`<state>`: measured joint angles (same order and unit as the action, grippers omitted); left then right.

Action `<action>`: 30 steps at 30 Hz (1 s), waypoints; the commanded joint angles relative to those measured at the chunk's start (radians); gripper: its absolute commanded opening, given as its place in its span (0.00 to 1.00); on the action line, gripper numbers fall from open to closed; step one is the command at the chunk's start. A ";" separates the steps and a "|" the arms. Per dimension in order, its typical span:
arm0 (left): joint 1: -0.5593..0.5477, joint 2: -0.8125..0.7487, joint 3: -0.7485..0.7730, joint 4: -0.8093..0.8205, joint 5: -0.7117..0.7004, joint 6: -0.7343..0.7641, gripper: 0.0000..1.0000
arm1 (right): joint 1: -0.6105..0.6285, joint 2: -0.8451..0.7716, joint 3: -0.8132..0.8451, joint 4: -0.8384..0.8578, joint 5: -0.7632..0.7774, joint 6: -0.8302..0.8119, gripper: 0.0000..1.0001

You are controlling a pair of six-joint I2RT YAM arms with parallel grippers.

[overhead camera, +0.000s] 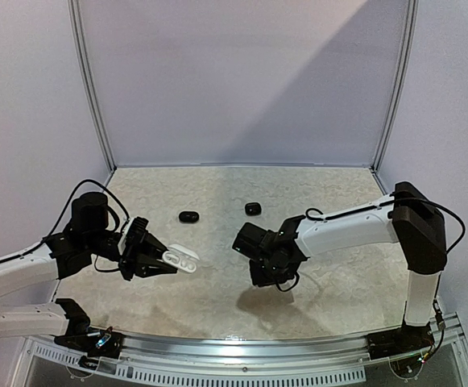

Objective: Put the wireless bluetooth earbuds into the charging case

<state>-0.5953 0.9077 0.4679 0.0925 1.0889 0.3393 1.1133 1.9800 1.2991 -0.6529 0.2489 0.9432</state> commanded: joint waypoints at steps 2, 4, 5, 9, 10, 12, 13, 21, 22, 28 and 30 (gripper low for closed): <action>-0.003 -0.016 -0.010 0.006 -0.005 -0.006 0.00 | 0.018 0.047 0.015 0.022 -0.082 -0.056 0.22; -0.003 -0.016 -0.010 0.006 -0.004 -0.008 0.00 | 0.033 0.048 0.021 0.045 -0.110 -0.124 0.21; -0.003 -0.016 -0.008 0.006 -0.005 -0.008 0.00 | 0.040 0.049 0.023 0.057 -0.129 -0.164 0.21; -0.004 -0.015 -0.006 0.004 -0.007 -0.006 0.00 | 0.060 0.050 0.020 0.087 -0.232 -0.305 0.20; -0.003 -0.015 -0.006 0.004 -0.006 -0.004 0.00 | 0.071 0.051 0.021 0.088 -0.266 -0.335 0.20; -0.003 -0.013 -0.005 0.006 -0.007 -0.005 0.00 | 0.089 0.053 0.024 0.078 -0.310 -0.426 0.21; -0.004 -0.013 -0.004 0.006 -0.007 -0.003 0.00 | 0.093 0.054 0.025 0.074 -0.335 -0.451 0.21; -0.003 -0.010 0.004 -0.004 -0.012 0.008 0.00 | 0.167 0.057 0.039 0.016 -0.453 -0.778 0.28; -0.003 -0.009 0.005 -0.006 -0.013 0.010 0.00 | 0.176 0.058 0.045 0.001 -0.451 -0.808 0.29; -0.002 -0.002 0.015 -0.012 -0.014 0.019 0.00 | 0.200 0.077 0.093 -0.091 -0.367 -0.952 0.45; -0.001 0.003 0.019 -0.014 -0.014 0.024 0.00 | 0.201 0.087 0.135 -0.110 -0.346 -0.966 0.53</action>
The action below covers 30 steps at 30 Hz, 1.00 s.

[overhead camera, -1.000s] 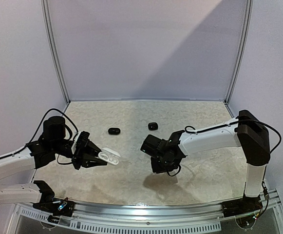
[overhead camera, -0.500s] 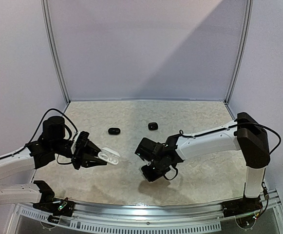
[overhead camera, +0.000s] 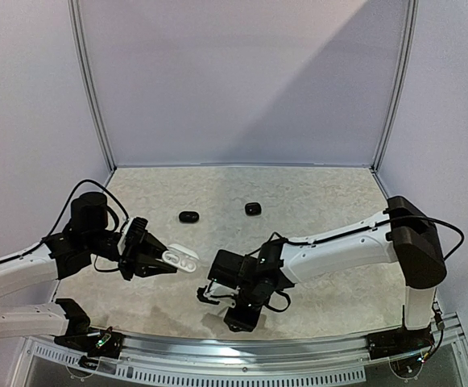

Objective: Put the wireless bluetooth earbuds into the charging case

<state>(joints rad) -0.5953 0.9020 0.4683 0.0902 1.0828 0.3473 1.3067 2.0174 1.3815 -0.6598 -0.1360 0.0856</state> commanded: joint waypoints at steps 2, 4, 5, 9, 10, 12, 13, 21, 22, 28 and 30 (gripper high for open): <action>0.000 0.011 0.021 -0.016 -0.006 0.021 0.00 | 0.008 0.048 0.077 -0.094 0.049 -0.099 0.58; 0.000 0.012 0.022 -0.019 -0.005 0.023 0.00 | 0.008 0.033 0.085 -0.068 0.065 -0.091 0.62; 0.001 0.013 0.021 -0.020 -0.005 0.024 0.00 | 0.007 0.020 0.084 -0.056 0.079 -0.052 0.63; 0.002 0.010 0.018 -0.020 -0.005 0.021 0.00 | 0.006 -0.033 0.069 0.004 0.099 0.027 0.65; 0.002 0.010 0.017 -0.020 -0.005 0.019 0.00 | 0.006 -0.044 0.060 0.032 0.089 0.051 0.64; 0.002 0.008 0.015 -0.015 -0.006 0.014 0.00 | 0.005 -0.088 0.025 0.099 0.057 0.101 0.61; 0.001 0.008 0.015 -0.007 -0.009 0.008 0.00 | 0.005 -0.100 0.006 0.135 0.041 0.119 0.58; 0.002 0.003 0.013 0.022 -0.014 -0.019 0.00 | 0.014 -0.049 -0.017 0.202 -0.039 0.181 0.19; 0.002 0.001 0.015 0.018 -0.014 -0.019 0.00 | 0.015 -0.040 -0.016 0.195 -0.039 0.182 0.17; 0.002 0.002 0.014 0.017 -0.016 -0.025 0.00 | 0.015 -0.015 -0.062 0.180 -0.015 0.224 0.16; 0.002 0.004 0.013 0.017 -0.014 -0.023 0.00 | 0.014 -0.016 -0.078 0.175 -0.004 0.236 0.15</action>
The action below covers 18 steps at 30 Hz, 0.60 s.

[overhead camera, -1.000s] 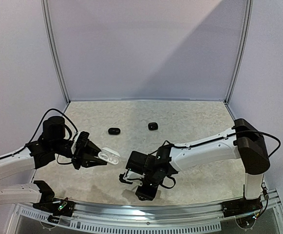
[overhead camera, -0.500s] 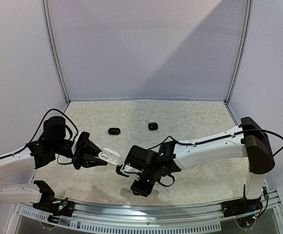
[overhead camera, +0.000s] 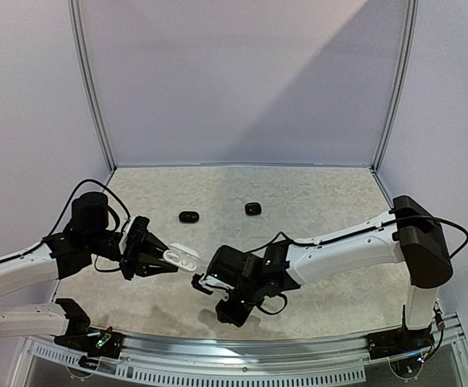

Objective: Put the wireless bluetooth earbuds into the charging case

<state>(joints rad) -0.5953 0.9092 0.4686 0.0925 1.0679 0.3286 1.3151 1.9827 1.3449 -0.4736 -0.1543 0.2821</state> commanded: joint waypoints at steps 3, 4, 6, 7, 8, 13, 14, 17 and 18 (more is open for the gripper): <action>0.003 0.001 0.015 0.016 0.001 -0.002 0.00 | 0.006 0.021 -0.046 -0.031 0.019 0.049 0.14; 0.003 0.002 0.015 0.017 0.001 -0.002 0.00 | 0.007 0.022 -0.046 -0.038 0.018 0.051 0.13; 0.003 0.004 0.016 0.022 -0.001 -0.002 0.00 | 0.008 0.017 -0.053 -0.041 0.016 0.053 0.13; 0.003 0.002 0.014 0.023 -0.001 -0.002 0.00 | 0.009 0.015 -0.054 -0.043 0.016 0.052 0.12; 0.003 0.002 0.013 0.023 -0.001 -0.002 0.00 | 0.011 0.010 -0.053 -0.050 0.016 0.051 0.12; 0.003 0.001 0.012 0.024 -0.005 -0.002 0.00 | 0.028 0.011 -0.031 -0.110 0.021 0.024 0.09; 0.003 0.001 0.012 0.025 -0.004 -0.002 0.00 | 0.034 0.010 -0.029 -0.117 0.020 0.021 0.09; 0.003 0.002 0.008 0.027 -0.004 -0.001 0.00 | 0.044 0.014 -0.021 -0.128 0.005 0.013 0.09; 0.003 0.003 0.008 0.027 -0.004 -0.002 0.00 | 0.048 0.014 -0.016 -0.134 0.001 0.013 0.08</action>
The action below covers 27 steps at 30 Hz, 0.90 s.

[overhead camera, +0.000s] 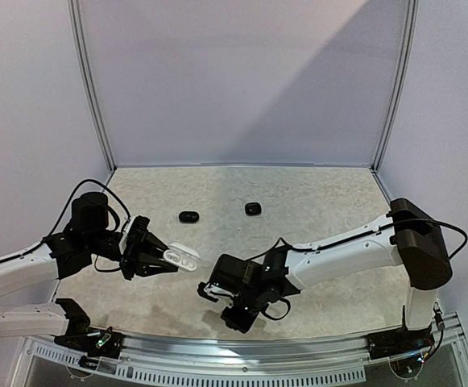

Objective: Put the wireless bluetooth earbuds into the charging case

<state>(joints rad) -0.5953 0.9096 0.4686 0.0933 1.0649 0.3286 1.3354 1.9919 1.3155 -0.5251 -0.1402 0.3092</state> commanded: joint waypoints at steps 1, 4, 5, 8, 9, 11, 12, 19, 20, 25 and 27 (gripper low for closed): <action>0.003 0.002 0.008 0.026 -0.001 -0.001 0.00 | 0.030 0.010 0.016 -0.091 -0.014 -0.015 0.08; 0.003 0.000 0.008 0.025 -0.004 0.000 0.00 | 0.035 0.013 0.016 -0.113 -0.012 -0.017 0.08; 0.003 0.000 0.009 0.025 -0.004 -0.002 0.00 | 0.036 0.010 0.012 -0.117 -0.010 -0.015 0.08; 0.003 0.002 0.009 0.026 -0.003 -0.001 0.00 | 0.035 0.001 -0.002 -0.129 -0.001 -0.013 0.09; 0.003 0.000 0.009 0.026 -0.003 0.000 0.00 | 0.036 -0.001 -0.002 -0.138 0.005 -0.012 0.09; 0.003 0.000 0.008 0.025 -0.003 0.000 0.00 | 0.035 -0.003 -0.004 -0.160 0.018 -0.012 0.09; 0.002 0.001 0.007 0.025 -0.002 -0.002 0.00 | 0.036 -0.003 -0.004 -0.168 0.026 -0.012 0.09; 0.003 0.000 0.007 0.020 -0.003 0.000 0.00 | 0.035 -0.016 -0.006 -0.159 0.005 -0.024 0.10; 0.003 -0.001 0.007 0.018 -0.003 0.000 0.00 | 0.034 -0.028 -0.011 -0.146 -0.002 -0.029 0.11; 0.003 -0.004 0.006 0.019 -0.003 -0.002 0.00 | -0.003 -0.178 -0.080 -0.005 -0.016 -0.030 0.15; 0.003 -0.004 0.004 0.024 -0.003 -0.005 0.00 | -0.033 -0.221 -0.104 0.030 -0.004 -0.005 0.20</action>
<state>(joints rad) -0.5953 0.9096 0.4686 0.0998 1.0637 0.3286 1.3529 1.9007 1.2510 -0.5926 -0.1448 0.2867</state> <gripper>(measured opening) 0.247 0.159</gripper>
